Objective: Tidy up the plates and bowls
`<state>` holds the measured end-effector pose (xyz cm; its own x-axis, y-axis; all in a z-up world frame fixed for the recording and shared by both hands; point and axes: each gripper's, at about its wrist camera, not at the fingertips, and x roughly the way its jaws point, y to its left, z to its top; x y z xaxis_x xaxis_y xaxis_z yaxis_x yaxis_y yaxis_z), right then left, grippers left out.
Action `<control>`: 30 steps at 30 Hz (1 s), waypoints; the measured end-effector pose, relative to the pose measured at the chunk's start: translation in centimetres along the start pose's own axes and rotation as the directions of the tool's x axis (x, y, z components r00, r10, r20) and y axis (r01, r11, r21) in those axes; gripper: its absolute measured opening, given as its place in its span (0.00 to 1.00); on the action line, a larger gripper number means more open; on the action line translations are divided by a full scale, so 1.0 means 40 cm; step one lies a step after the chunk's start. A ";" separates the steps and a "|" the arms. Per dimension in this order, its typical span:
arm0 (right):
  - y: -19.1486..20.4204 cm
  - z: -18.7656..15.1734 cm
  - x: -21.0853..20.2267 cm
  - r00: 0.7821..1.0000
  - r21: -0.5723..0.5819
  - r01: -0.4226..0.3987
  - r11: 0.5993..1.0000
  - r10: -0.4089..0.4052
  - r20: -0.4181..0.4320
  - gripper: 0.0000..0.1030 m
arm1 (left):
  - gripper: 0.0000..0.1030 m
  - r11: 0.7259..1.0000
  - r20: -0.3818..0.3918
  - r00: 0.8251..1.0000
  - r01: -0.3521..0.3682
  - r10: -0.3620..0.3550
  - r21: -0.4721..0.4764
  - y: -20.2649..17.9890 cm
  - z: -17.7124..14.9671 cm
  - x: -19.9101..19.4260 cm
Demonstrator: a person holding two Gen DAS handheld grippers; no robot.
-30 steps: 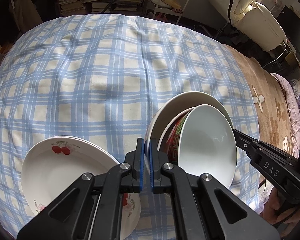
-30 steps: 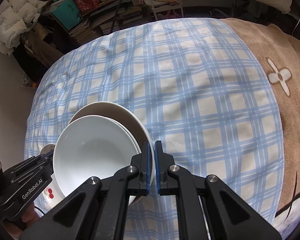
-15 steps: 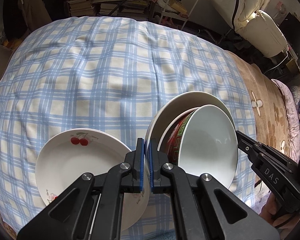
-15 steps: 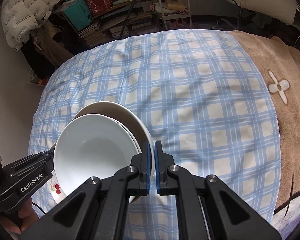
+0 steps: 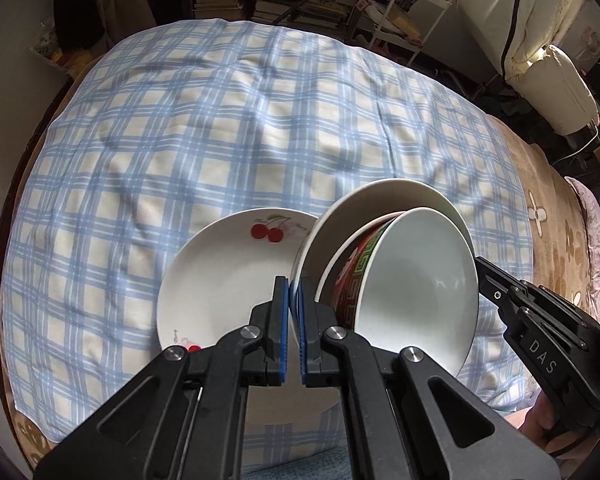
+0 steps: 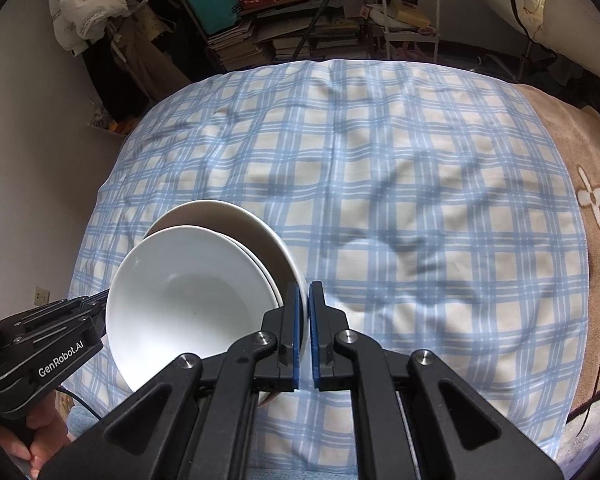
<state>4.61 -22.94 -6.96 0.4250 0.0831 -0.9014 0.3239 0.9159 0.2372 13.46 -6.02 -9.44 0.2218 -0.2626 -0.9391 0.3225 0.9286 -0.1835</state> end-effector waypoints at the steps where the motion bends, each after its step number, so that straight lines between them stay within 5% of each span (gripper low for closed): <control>1: 0.013 -0.003 0.004 1.000 -0.006 -0.002 1.000 0.002 -0.003 0.08 | 0.02 1.000 -0.001 1.000 0.000 0.000 -0.013 0.016 -0.006 -0.002; 11: 0.080 -0.031 0.056 0.999 -0.046 -0.003 0.999 0.001 -0.049 0.08 | 0.02 0.997 -0.016 0.999 -0.045 0.045 -0.056 0.085 -0.051 0.006; 30: 0.119 -0.021 0.109 0.993 -0.088 -0.055 0.995 0.045 -0.110 0.08 | 0.03 0.994 -0.038 0.999 -0.025 0.021 -0.109 0.165 -0.073 0.037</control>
<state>7.29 -17.91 -10.06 0.3432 0.1669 -0.9243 0.2247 0.9409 0.2533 13.21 0.48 -12.87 0.1938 -0.2332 -0.9529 0.2143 0.9579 -0.1909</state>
